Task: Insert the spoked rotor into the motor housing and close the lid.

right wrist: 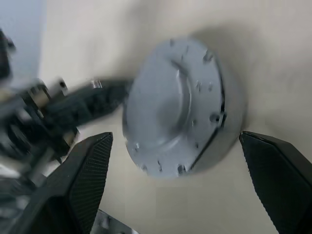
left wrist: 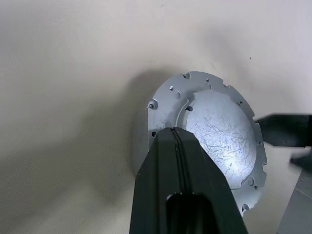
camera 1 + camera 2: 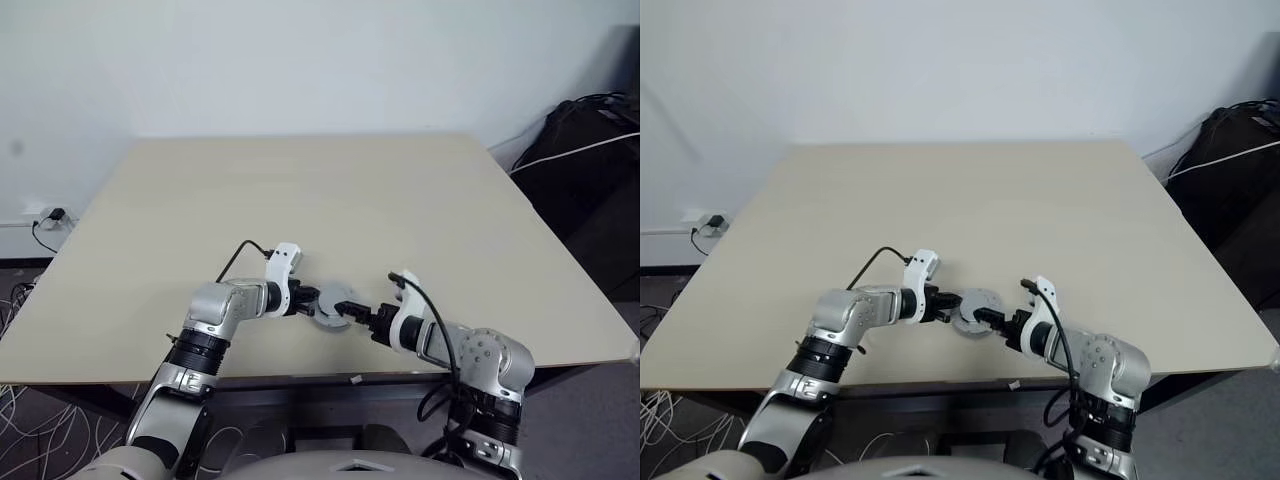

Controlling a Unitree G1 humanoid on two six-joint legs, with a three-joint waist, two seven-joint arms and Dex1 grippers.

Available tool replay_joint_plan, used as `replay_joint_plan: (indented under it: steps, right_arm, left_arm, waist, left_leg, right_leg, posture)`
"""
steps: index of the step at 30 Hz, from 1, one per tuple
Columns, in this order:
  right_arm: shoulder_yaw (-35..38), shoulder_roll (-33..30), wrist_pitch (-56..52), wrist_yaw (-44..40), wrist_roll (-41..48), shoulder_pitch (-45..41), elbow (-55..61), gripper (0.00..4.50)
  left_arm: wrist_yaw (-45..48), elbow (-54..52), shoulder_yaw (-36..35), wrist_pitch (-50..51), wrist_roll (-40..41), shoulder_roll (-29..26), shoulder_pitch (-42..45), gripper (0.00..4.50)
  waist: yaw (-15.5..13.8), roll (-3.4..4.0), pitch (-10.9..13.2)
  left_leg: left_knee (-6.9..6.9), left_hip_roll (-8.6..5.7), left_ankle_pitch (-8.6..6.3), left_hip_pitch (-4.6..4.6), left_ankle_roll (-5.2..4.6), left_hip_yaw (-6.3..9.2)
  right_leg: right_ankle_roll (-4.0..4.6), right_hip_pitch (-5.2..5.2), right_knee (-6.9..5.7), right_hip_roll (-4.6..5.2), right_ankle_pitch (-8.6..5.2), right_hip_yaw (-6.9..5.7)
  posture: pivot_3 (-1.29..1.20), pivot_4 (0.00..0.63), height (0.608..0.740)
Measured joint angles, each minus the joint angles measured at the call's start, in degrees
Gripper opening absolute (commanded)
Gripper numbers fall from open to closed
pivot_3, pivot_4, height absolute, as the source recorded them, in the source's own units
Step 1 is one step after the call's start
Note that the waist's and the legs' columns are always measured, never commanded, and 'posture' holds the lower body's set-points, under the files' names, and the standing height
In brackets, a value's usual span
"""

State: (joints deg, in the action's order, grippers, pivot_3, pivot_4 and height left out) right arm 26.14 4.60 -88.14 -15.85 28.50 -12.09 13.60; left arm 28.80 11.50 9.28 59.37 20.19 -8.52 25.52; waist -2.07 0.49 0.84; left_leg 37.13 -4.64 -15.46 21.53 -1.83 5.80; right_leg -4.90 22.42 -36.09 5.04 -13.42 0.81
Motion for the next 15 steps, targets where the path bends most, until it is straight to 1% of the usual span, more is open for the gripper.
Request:
replay_joint_plan:
  steps: [3,12,15]
  right_arm:
    - [1.6,0.0,-0.9,0.8,0.0,-0.7,-1.6,4.46]
    - [3.2,0.8,-0.9,1.4,0.0,-1.1,-4.8,4.46]
    - [6.7,2.7,-0.8,2.0,0.4,-2.4,-6.6,4.46]
  left_arm:
    - [0.0,0.0,0.0,0.0,0.0,0.0,0.0,0.0]
    - [-0.1,0.0,-0.2,0.0,0.0,0.0,0.0,0.0]
    - [-0.1,0.0,-0.2,0.0,-0.1,-0.1,0.0,0.0]
  waist:
    - [0.0,0.06,0.0]
    - [0.4,0.15,-0.1]
    - [0.5,0.17,-0.1]
  left_leg:
    - [-0.02,0.0,0.13,0.0,-0.18,0.0]
    - [-0.01,0.0,0.15,0.0,-0.18,-0.01]
    - [0.0,0.0,0.16,0.0,-0.17,-0.01]
  right_leg:
    - [0.0,0.02,-0.03,0.0,0.0,0.01]
    - [0.0,0.03,-0.07,0.0,0.0,0.02]
    - [0.01,0.04,-0.1,0.0,0.0,0.03]
  posture:
    - [0.0,0.0,0.74]
    - [0.0,0.0,0.74]
    - [0.0,0.0,0.74]
